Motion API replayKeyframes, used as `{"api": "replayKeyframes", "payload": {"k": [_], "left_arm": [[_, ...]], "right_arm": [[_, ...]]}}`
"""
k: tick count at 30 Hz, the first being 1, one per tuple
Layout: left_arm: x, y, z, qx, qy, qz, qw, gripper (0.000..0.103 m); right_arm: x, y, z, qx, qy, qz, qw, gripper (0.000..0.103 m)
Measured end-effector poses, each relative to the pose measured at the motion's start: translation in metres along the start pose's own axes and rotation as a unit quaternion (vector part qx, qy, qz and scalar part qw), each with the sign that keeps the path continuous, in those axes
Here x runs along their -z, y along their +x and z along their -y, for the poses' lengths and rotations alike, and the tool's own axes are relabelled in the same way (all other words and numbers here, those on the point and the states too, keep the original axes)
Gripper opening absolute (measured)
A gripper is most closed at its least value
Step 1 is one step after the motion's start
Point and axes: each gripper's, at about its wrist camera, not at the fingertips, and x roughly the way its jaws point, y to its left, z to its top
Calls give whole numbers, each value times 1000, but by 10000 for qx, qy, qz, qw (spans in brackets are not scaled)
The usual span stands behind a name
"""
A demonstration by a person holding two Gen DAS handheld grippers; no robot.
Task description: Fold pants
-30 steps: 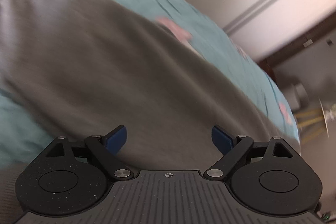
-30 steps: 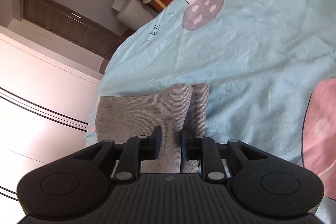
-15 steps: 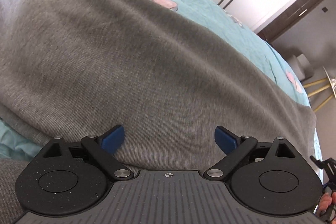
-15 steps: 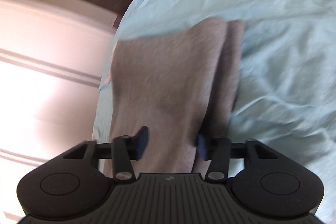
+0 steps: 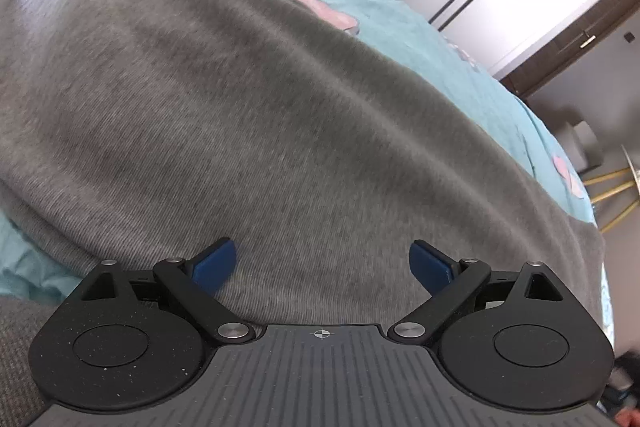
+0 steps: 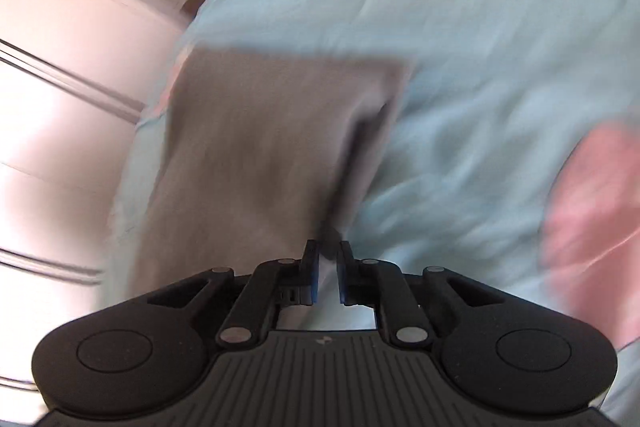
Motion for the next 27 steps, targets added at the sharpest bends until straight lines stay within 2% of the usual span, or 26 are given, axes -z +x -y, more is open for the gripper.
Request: {"api": "replayKeyframes", "payload": {"k": [1, 3, 5, 7, 9, 11, 16, 21, 25, 27], "left_arm": [[1, 1, 1, -15, 61, -10, 10000, 99], [1, 4, 4, -13, 139, -27, 9999, 100], [-1, 6, 3, 5, 93, -28, 10000, 100], [-2, 6, 0, 46, 12, -34, 10000, 100], [-2, 4, -5, 115, -111, -8, 9999, 101], [-5, 2, -10, 189, -290, 79, 9994, 101], [-11, 5, -18, 206, -532, 212, 9981, 101], [-12, 10, -12, 95, -316, 228, 9992, 102], [-14, 17, -7, 32, -187, 233, 9995, 103], [-14, 17, -6, 19, -157, 232, 9996, 103]], "right_arm": [[-5, -8, -1, -21, -83, 266, 9996, 28], [-16, -16, -8, 14, -305, 700, 9971, 65], [-31, -16, -22, -49, -536, 1001, 9935, 68], [-53, -4, -35, -352, -795, 1116, 9899, 73], [-70, 14, -56, -637, -1122, 1178, 9846, 98], [-80, 36, -80, -531, -1389, 1180, 9818, 98], [-101, 90, -108, -383, -1860, 1055, 9761, 98], [-103, 112, -132, -409, -2313, 868, 9681, 98], [-111, 128, -145, -262, -2423, 422, 9689, 98], [-110, 132, -148, -219, -2605, 309, 9647, 98]]}}
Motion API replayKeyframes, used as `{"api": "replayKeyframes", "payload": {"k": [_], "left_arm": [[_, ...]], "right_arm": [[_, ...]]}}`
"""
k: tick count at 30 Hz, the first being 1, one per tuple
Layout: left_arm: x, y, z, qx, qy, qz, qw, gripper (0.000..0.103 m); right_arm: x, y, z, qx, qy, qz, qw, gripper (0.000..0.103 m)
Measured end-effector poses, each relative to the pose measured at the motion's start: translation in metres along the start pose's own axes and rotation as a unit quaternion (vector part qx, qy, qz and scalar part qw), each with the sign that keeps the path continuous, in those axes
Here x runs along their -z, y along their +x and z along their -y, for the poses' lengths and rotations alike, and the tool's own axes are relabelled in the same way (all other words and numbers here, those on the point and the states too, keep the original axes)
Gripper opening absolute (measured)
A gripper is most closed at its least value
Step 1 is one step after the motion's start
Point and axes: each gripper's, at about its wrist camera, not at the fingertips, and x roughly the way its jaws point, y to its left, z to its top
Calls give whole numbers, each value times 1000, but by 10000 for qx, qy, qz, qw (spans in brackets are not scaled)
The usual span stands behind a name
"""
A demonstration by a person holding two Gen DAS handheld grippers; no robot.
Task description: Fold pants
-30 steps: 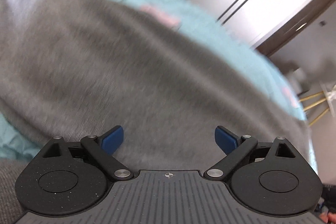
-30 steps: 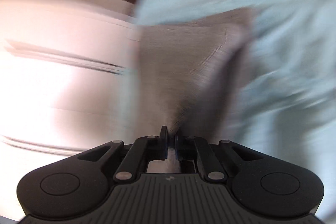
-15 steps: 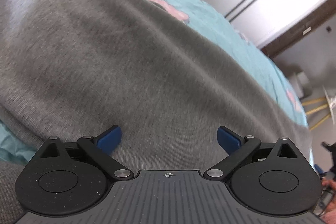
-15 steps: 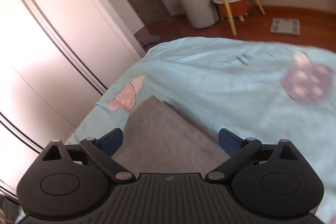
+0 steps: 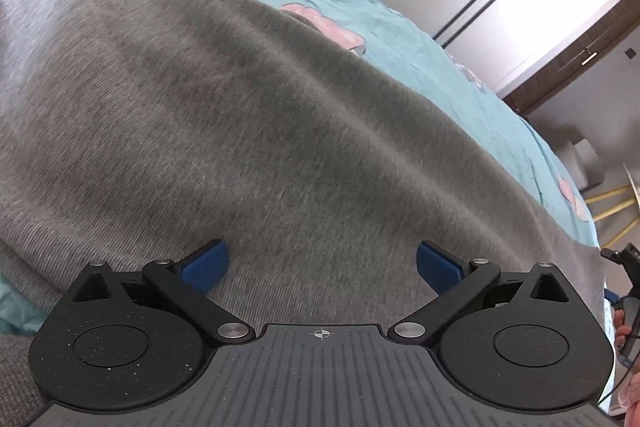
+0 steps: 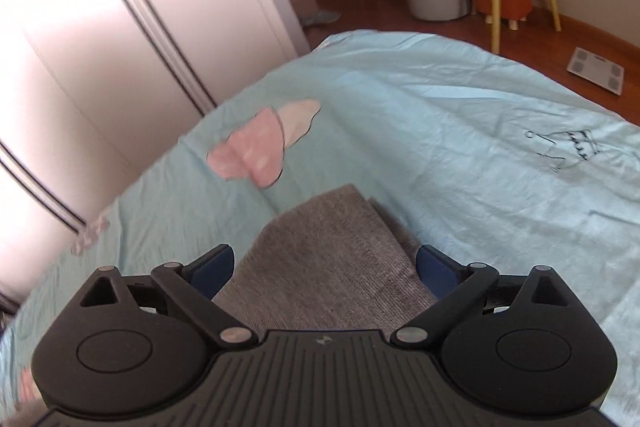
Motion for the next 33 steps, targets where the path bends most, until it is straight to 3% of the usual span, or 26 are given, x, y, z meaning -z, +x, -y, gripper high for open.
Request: {"api": "replayKeyframes", "payload": {"k": [4, 8, 13, 17, 26, 33], "left_arm": [[0, 0, 0, -1, 18, 4, 10000, 103], [0, 1, 2, -26, 54, 0, 10000, 103], [0, 1, 4, -53, 92, 1, 9999, 103], [0, 3, 5, -75, 126, -5, 9999, 103], [-1, 6, 8, -125, 206, -15, 9997, 103], [0, 7, 9, -145, 220, -11, 9997, 103]], "right_arm": [[2, 7, -11, 200, -380, -66, 9991, 98], [2, 13, -14, 231, -346, -167, 9990, 98], [11, 37, -17, 577, -628, -614, 9945, 98], [24, 40, -25, 791, -1079, -472, 9899, 98], [29, 38, -16, 534, -1292, -218, 9899, 98], [24, 40, -21, 604, -1357, -359, 9883, 98]]}}
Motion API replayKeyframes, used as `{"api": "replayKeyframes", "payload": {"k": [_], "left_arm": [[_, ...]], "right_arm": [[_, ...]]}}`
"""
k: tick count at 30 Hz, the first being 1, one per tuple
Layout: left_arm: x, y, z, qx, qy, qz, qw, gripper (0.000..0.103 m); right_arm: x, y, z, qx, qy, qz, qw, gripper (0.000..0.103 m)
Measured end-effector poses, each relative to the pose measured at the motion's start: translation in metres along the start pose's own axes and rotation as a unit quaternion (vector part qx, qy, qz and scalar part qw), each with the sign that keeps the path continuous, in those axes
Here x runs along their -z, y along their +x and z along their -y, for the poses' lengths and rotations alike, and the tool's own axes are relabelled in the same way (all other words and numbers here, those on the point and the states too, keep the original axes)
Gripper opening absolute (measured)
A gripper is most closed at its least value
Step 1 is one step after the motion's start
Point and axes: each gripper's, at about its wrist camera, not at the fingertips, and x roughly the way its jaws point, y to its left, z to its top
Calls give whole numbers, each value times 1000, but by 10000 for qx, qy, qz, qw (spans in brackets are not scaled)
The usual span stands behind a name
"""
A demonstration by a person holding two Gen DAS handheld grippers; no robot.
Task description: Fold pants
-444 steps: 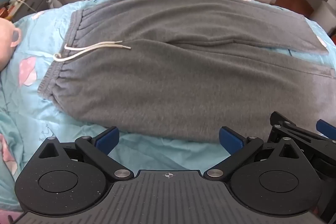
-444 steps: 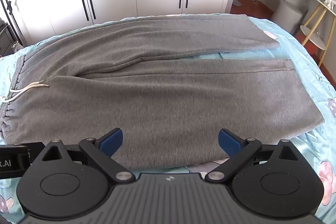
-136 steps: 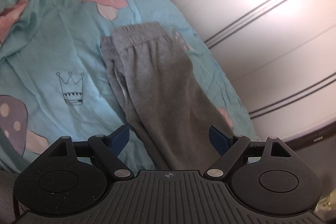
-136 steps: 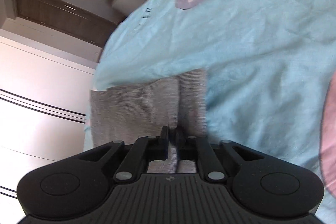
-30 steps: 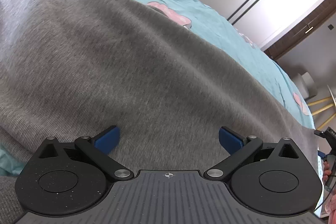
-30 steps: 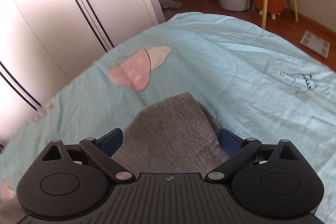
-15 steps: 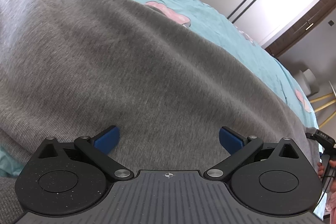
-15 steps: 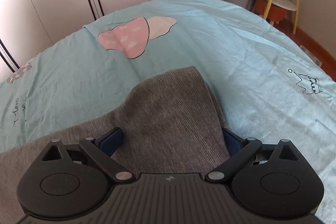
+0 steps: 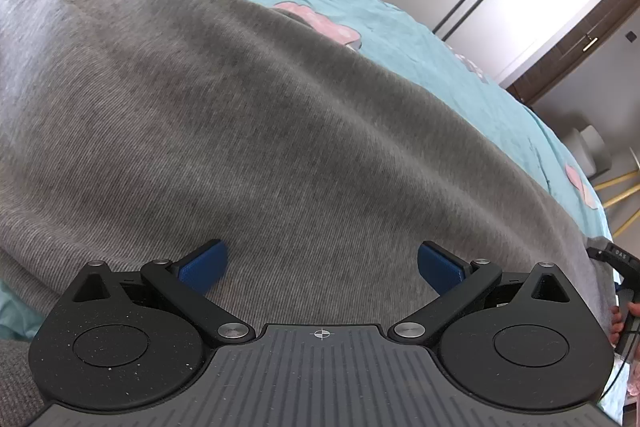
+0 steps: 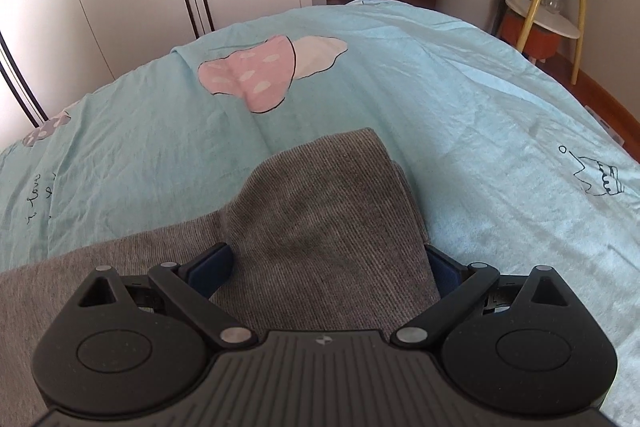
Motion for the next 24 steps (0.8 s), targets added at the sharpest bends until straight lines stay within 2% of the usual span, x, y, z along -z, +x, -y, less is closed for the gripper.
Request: {"api": "replayKeyframes", "payload": {"k": [3, 7, 8, 9, 10, 11, 13, 15, 18, 22, 23, 24], "left_arm": [[0, 0, 0, -1, -1, 2, 10000, 103], [-1, 1, 0, -13, 16, -2, 10000, 103], [-1, 2, 0, -19, 23, -4, 10000, 103], [-1, 2, 0, -26, 32, -5, 10000, 103], [-1, 2, 0, -34, 41, -6, 10000, 103], [-2, 2, 1, -39, 46, -7, 10000, 103], [-2, 3, 1, -39, 49, -7, 10000, 103], [-2, 2, 1, -40, 45, -6, 10000, 103], [-2, 3, 1, -45, 60, -12, 10000, 103], [-2, 3, 1, -61, 88, -14, 9999, 103], [-2, 3, 1, -61, 94, -14, 9999, 103], [-2, 3, 2, -61, 92, -13, 9999, 103]], "right_arm": [[-3, -11, 0, 23, 74, 275, 9996, 98], [-10, -37, 22, -554, 701, 895, 9920, 96], [-12, -38, 28, -674, 868, 878, 9901, 87], [-14, -37, 31, -745, 970, 814, 9891, 66], [-16, -35, 33, -802, 979, 706, 9894, 53], [-17, -32, 34, -814, 937, 581, 9906, 32], [-17, -25, 33, -658, 808, 363, 9939, 27], [-12, -24, 30, -638, 743, 403, 9944, 13], [-5, -40, 17, -683, 484, 738, 9938, 8], [6, -80, -10, -839, -484, 1482, 9842, 8], [7, -86, -12, -634, -617, 1661, 9821, 9], [8, -87, -13, -246, -751, 1782, 9808, 19]]}}
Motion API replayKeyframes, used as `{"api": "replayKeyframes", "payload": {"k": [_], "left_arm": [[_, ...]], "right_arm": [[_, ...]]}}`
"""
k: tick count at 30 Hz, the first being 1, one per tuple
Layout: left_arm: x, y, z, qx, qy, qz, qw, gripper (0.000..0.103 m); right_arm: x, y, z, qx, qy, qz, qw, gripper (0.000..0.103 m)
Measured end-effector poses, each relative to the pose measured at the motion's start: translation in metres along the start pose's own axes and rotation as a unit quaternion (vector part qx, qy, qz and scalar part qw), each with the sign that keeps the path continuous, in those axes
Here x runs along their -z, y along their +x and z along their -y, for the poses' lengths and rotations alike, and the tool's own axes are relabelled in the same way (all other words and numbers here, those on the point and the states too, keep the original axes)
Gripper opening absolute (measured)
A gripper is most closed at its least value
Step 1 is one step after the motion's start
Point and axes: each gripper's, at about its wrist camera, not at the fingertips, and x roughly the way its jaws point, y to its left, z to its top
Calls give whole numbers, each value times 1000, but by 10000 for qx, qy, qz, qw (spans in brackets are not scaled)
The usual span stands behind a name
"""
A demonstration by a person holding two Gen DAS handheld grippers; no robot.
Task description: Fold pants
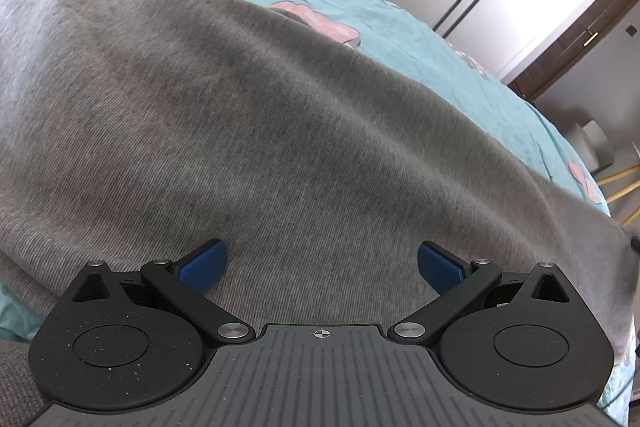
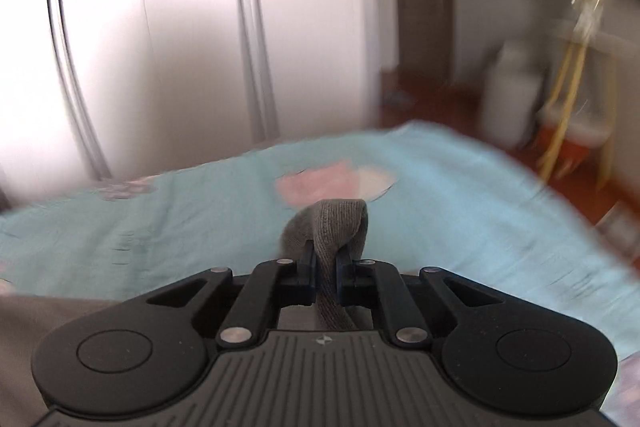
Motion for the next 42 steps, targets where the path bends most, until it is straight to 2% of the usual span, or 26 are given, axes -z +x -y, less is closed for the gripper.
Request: {"api": "replayKeyframes", "payload": {"k": [1, 2, 3, 4, 6, 7, 9, 11, 12, 13, 15, 16, 17, 18, 20, 23, 26, 29, 32, 35, 36, 38, 40, 42], "left_arm": [[0, 0, 0, 2, -3, 2, 10000, 103], [0, 0, 0, 2, -1, 0, 10000, 103], [0, 0, 0, 7, -4, 2, 10000, 103], [0, 0, 0, 9, -9, 5, 10000, 103], [0, 0, 0, 5, -3, 3, 10000, 103], [0, 0, 0, 4, -3, 3, 10000, 103], [0, -1, -1, 23, -23, 11, 10000, 103], [0, -3, -4, 81, -116, 37, 9999, 103], [0, -6, -6, 116, -185, 74, 9997, 103], [0, -10, -8, 147, -259, 122, 9995, 103], [0, -22, -12, 12, -401, 337, 9986, 103], [-1, -30, -15, -51, -452, 523, 9976, 103], [-2, -41, -18, -154, -480, 745, 9959, 103], [-3, -52, -22, -266, -492, 995, 9935, 103], [-6, -77, -33, -605, -561, 1522, 9849, 103], [-7, -109, -57, -1044, -704, 2119, 9691, 103], [-3, -134, -96, -1069, -1218, 2344, 9585, 103], [2, -143, -137, -898, -1742, 2114, 9575, 103], [9, -137, -162, -780, -2190, 1882, 9542, 103], [7, -131, -181, -503, -2460, 1660, 9536, 103], [6, -127, -183, -416, -2482, 1615, 9542, 103], [0, -119, -185, -293, -2416, 1494, 9583, 103], [-4, -111, -183, -146, -2304, 1342, 9637, 103], [-1, -106, -180, -59, -2312, 1247, 9649, 103]], "right_arm": [[1, 4, 0, 557, -184, -39, 9983, 29], [2, 11, -1, 1414, -350, -201, 9891, 46], [3, 15, 2, 1921, -331, -327, 9803, 47], [5, 10, 8, 1826, -61, -291, 9827, 47], [8, -7, 17, 1104, 738, -126, 9911, 47], [10, -12, 15, 766, 966, -189, 9922, 47], [21, -13, 6, 115, 1116, -518, 9923, 47], [39, -5, -4, -463, 1178, -977, 9871, 45], [48, 3, -8, -371, 1130, -1343, 9838, 34], [58, 9, -12, 56, 1014, -1634, 9813, 27], [60, 2, -30, 596, 685, -1437, 9854, 29], [56, -1, -44, 987, 539, -1435, 9832, 31], [52, -7, -58, 1135, 492, -1339, 9832, 32], [49, -13, -69, 872, 538, -1210, 9873, 33], [46, -23, -106, -71, 686, -1169, 9907, 33], [43, -23, -180, -1126, 479, -1352, 9832, 34], [41, -16, -264, -1882, 149, -1482, 9708, 34], [42, -8, -348, -2387, -53, -1492, 9595, 34], [50, 3, -413, -2806, 22, -1666, 9452, 34], [83, 2, -456, -2971, -404, -2041, 9319, 36], [95, -4, -465, -2988, -647, -2151, 9275, 36], [117, -31, -467, -2977, -1096, -1891, 9293, 36], [130, -50, -455, -3159, -1301, -1926, 9199, 36], [140, -64, -443, -3162, -1562, -2084, 9122, 35]]}}
